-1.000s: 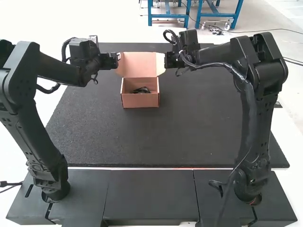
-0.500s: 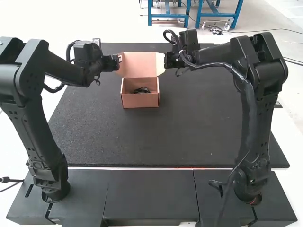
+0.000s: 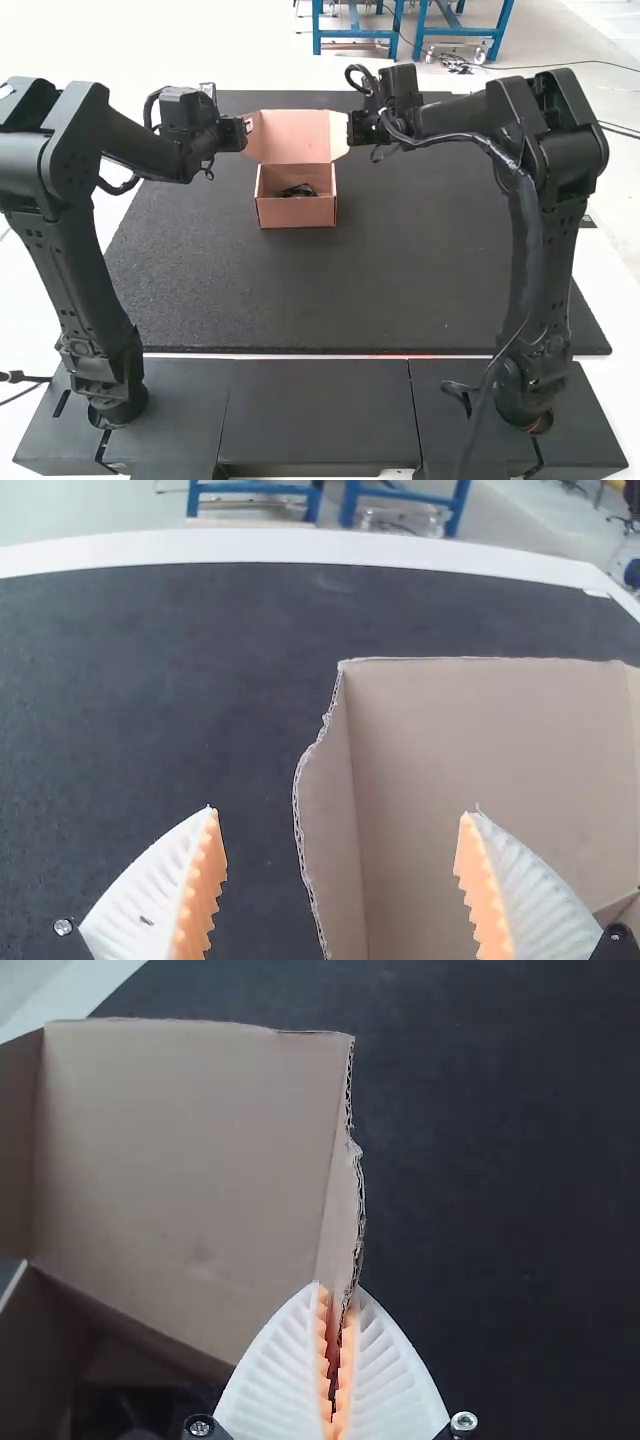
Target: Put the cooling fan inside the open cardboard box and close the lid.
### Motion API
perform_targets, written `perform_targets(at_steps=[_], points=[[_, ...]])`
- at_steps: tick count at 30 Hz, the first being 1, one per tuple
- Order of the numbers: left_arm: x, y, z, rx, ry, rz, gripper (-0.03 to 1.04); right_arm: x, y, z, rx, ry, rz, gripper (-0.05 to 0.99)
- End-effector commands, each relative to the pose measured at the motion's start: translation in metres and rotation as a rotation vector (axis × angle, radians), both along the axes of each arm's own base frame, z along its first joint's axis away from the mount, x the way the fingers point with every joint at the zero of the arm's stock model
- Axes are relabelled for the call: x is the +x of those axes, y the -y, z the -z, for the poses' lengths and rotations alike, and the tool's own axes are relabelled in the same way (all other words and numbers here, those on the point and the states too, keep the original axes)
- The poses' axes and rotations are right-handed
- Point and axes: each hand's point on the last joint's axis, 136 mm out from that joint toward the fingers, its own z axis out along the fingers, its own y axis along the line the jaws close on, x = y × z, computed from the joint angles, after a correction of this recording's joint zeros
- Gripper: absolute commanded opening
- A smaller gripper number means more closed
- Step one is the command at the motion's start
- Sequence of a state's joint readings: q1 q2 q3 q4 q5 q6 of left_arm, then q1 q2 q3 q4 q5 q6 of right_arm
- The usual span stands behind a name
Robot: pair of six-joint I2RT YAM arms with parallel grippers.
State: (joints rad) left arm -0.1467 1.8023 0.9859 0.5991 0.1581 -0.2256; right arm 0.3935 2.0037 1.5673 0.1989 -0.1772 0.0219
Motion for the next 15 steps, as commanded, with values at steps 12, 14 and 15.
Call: perform_targets(at_steps=[12, 14, 15], points=[[0.0169, 0.0100, -0.0108, -0.013, 0.037, 0.049, 0.32, -0.0162, -0.0123, 0.0130, -0.005, -0.038, -0.049, 0.05], [0.0164, 0.0123, -0.0107, -0.015, 0.038, 0.060, 0.28, -0.0163, -0.0125, 0.0138, -0.004, -0.040, -0.049, 0.05], [0.0163, 0.0130, -0.0095, -0.016, 0.036, 0.067, 0.22, -0.0163, -0.0128, 0.0143, -0.003, -0.040, -0.051, 0.05]])
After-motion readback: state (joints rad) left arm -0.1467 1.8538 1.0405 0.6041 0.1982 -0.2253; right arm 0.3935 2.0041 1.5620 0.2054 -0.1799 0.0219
